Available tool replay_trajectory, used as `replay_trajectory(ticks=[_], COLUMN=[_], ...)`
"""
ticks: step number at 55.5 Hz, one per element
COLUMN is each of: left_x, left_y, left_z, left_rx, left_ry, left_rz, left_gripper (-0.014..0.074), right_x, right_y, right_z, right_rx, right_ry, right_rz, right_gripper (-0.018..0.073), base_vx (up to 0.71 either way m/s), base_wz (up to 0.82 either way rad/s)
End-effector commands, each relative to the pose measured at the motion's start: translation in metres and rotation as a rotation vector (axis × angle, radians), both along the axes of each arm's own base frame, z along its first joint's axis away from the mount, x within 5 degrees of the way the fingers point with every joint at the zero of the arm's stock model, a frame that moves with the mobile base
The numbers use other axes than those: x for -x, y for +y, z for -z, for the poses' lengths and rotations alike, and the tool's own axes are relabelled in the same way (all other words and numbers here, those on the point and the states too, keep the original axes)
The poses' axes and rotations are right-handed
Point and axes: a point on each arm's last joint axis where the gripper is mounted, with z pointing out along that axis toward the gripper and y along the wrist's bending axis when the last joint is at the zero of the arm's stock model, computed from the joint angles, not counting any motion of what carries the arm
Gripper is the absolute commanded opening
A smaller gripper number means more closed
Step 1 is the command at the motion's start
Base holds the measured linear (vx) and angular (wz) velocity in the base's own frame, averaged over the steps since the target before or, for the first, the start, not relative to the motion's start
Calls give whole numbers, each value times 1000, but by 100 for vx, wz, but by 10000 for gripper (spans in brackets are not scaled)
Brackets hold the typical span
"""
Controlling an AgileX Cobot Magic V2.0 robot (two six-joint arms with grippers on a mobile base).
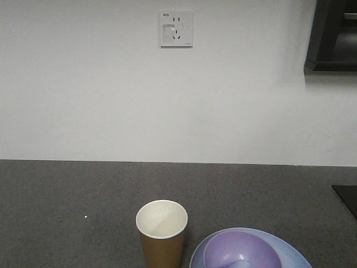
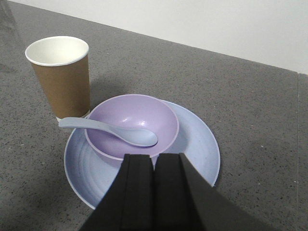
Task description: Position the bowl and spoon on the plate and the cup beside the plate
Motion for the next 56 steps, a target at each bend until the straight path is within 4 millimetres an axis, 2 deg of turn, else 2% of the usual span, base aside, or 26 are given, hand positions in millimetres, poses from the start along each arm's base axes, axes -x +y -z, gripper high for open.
replay_trajectory(ticks=[1, 27, 32, 37, 42, 50, 56], left_x=[3, 3, 3, 3, 3, 3, 3], left_y=[0, 0, 0, 0, 0, 0, 0], left_z=[-16, -16, -16, -16, -16, -16, -16], left_rx=[18, 18, 18, 18, 18, 18, 18], left_ry=[-113, -113, -113, -113, -113, -113, -113], left_rz=[6, 6, 6, 6, 6, 6, 6], left_gripper=[0, 0, 0, 0, 0, 0, 0], right_x=[-2, -3, -5, -9, -8, 7, 16], right_y=[-1, -1, -3, -10, -16, -21, -25], right_z=[-15, -15, -9, 9, 35, 88, 114], right_rx=[-30, -17, -52, -126, -193, -165, -170], right_ry=[-88, -97, -98, -147, -220, -260, -255], right_rz=[19, 23, 63, 159, 238, 260, 305], right_gripper=[-8, -8, -8, -8, -8, -8, -8], base_vx=[0, 0, 0, 0, 0, 0, 0], base_wz=[0, 0, 0, 0, 0, 0, 0])
